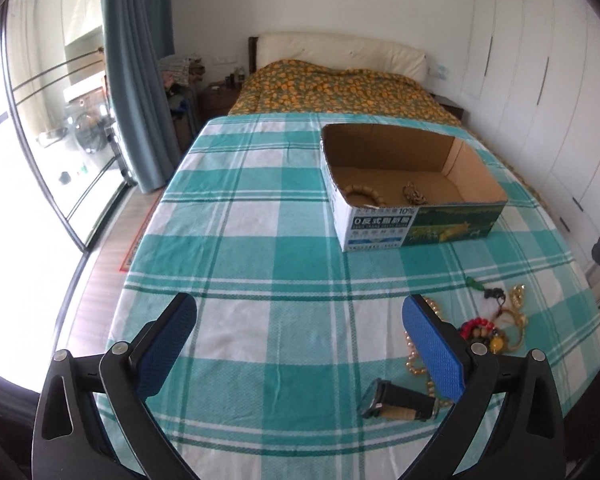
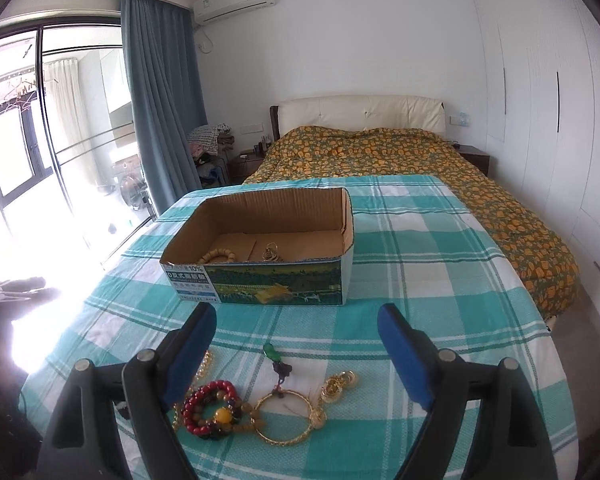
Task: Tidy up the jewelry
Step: 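Move both tools back from the box toward the remaining jewelry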
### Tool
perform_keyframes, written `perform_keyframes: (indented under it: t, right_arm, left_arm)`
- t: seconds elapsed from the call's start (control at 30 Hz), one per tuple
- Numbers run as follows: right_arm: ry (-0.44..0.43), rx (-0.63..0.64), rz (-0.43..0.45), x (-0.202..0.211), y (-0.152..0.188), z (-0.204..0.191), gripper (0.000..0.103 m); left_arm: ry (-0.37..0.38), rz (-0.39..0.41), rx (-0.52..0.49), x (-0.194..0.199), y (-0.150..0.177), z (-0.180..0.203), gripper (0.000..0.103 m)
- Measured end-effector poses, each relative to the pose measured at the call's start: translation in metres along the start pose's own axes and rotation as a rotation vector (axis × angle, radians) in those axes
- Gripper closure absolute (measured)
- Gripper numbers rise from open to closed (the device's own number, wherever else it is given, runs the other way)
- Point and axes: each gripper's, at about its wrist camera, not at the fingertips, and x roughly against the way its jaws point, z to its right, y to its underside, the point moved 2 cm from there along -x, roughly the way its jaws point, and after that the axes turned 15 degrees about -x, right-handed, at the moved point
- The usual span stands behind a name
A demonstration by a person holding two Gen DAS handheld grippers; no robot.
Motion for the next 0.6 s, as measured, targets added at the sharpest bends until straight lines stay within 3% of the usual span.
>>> perform_keyframes:
  t: [0.17,0.3,0.37,0.47,0.6]
  right_arm:
    - [0.088,0.007,-0.002,0.018,0.027,0.013,0.018]
    - [0.104,0.049,-0.035,0.026,0.049,0.007,0.018]
    - [0.108,0.056,-0.086,0.023,0.060,0.005,0.018]
    - [0.103,0.004,-0.145,0.018,0.074,0.009,0.018]
    - [0.099,-0.065,-0.164,0.018,0.084,0.019,0.018]
  left_arm:
    - [0.059,0.035,-0.013,0.017,0.028,0.021,0.000]
    - [-0.003,0.026,-0.007,0.026,0.048,0.032,0.000]
    - [0.005,0.022,0.021,0.027,0.056,0.033,0.000]
    - [0.036,0.016,0.059,0.030,0.065,0.030,0.000]
    - [-0.012,0.013,0.057,0.034,0.072,0.027,0.000]
